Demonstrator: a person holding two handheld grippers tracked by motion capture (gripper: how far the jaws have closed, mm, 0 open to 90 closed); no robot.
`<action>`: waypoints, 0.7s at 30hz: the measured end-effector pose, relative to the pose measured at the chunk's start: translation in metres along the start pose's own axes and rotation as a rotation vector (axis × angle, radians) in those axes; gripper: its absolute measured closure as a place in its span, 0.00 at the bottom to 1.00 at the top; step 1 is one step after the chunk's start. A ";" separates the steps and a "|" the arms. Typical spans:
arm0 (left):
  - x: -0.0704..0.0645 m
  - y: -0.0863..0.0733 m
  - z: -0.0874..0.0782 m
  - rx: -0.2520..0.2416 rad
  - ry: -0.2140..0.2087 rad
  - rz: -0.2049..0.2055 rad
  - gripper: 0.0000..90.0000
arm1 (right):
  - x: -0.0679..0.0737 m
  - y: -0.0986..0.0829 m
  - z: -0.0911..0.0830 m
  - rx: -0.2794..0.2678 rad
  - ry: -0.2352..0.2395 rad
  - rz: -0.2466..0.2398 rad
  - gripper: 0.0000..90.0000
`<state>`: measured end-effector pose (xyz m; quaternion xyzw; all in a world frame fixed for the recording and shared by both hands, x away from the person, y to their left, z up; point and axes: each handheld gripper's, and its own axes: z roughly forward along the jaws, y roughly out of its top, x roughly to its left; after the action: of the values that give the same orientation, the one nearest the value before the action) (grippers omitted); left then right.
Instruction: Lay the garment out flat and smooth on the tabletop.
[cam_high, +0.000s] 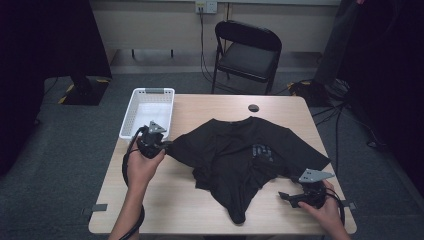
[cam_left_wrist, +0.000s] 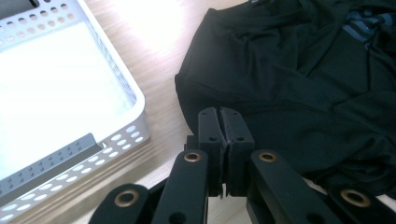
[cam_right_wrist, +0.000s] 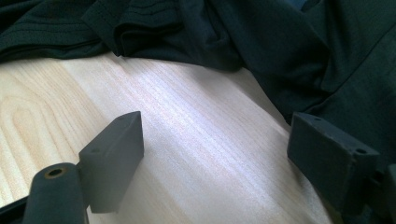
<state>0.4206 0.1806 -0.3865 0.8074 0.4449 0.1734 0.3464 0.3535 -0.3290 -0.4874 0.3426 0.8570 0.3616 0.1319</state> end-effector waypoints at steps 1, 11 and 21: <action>0.000 0.000 0.000 0.000 0.001 0.000 0.98 | 0.000 0.000 0.000 0.000 0.000 0.000 0.20; 0.007 0.009 0.000 0.018 0.022 -0.008 0.99 | 0.000 0.000 0.000 0.001 0.001 -0.001 0.20; 0.015 0.015 -0.003 0.024 0.049 -0.019 0.99 | 0.000 0.001 0.000 0.000 0.003 -0.003 0.20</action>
<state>0.4361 0.1891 -0.3742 0.8028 0.4631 0.1843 0.3273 0.3542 -0.3287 -0.4874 0.3409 0.8578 0.3618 0.1309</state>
